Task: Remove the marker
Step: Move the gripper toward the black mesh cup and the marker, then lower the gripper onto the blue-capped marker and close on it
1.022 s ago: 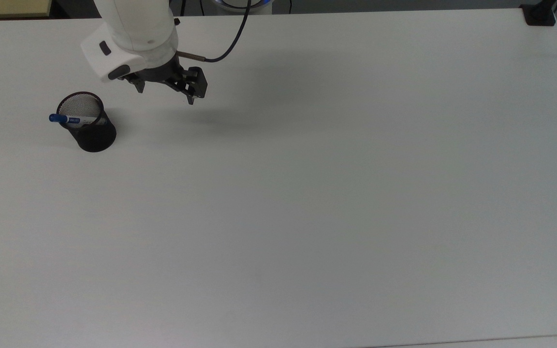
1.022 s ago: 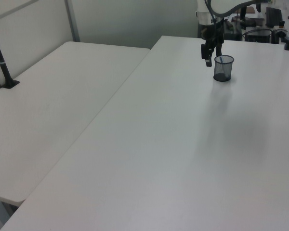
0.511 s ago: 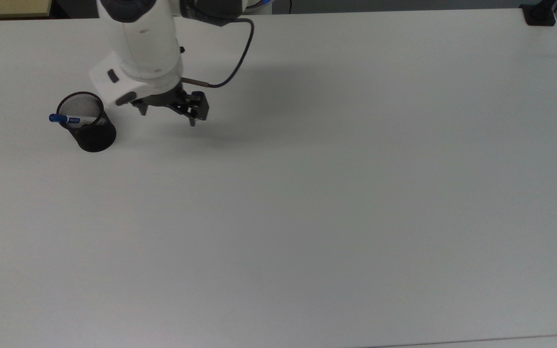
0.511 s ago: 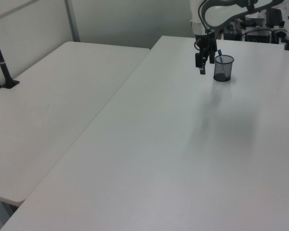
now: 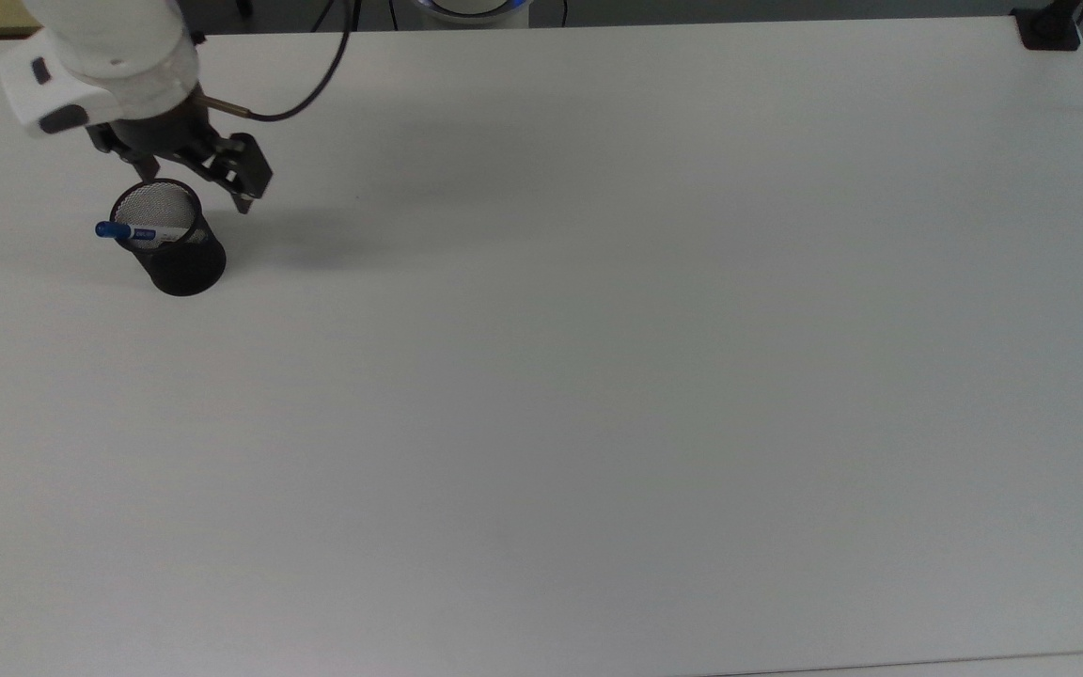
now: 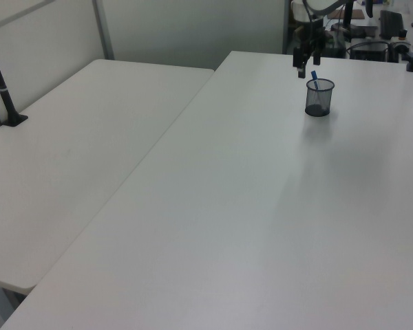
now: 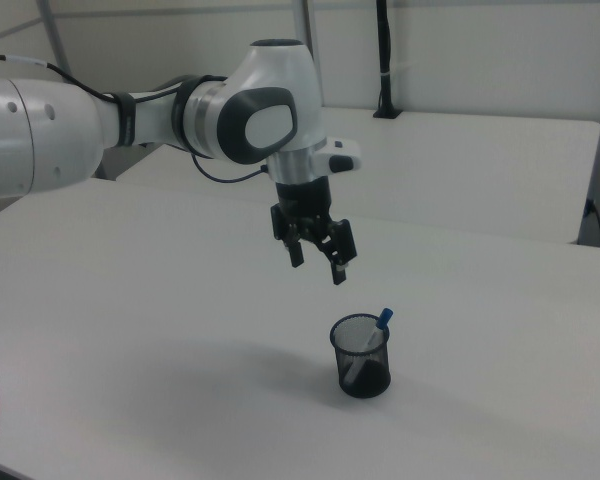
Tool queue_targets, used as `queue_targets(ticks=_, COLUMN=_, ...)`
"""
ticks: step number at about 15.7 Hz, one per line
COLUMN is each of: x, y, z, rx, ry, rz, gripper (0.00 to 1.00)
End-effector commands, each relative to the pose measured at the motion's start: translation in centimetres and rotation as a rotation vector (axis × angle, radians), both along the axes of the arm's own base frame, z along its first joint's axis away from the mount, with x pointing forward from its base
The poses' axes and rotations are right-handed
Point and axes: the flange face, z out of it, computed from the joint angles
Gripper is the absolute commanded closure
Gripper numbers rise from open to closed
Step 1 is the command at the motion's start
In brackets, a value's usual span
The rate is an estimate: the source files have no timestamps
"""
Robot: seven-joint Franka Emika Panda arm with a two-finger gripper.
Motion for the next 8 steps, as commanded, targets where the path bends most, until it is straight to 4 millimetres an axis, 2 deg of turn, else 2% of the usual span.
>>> queue_targets(ticks=1, x=-0.2, y=-3.1, z=0.5, rx=-0.025, ry=-0.094, rz=-0.032, gripper=0.02)
queue_targets(ticks=4, x=-0.2, y=-6.3, z=-0.1, rx=-0.048, ry=-0.152, rz=-0.068, gripper=0.03)
queue_targets(ticks=8, x=-0.2, y=-8.8, z=-2.4, rx=-0.057, ry=-0.156, rz=-0.090, gripper=0.15)
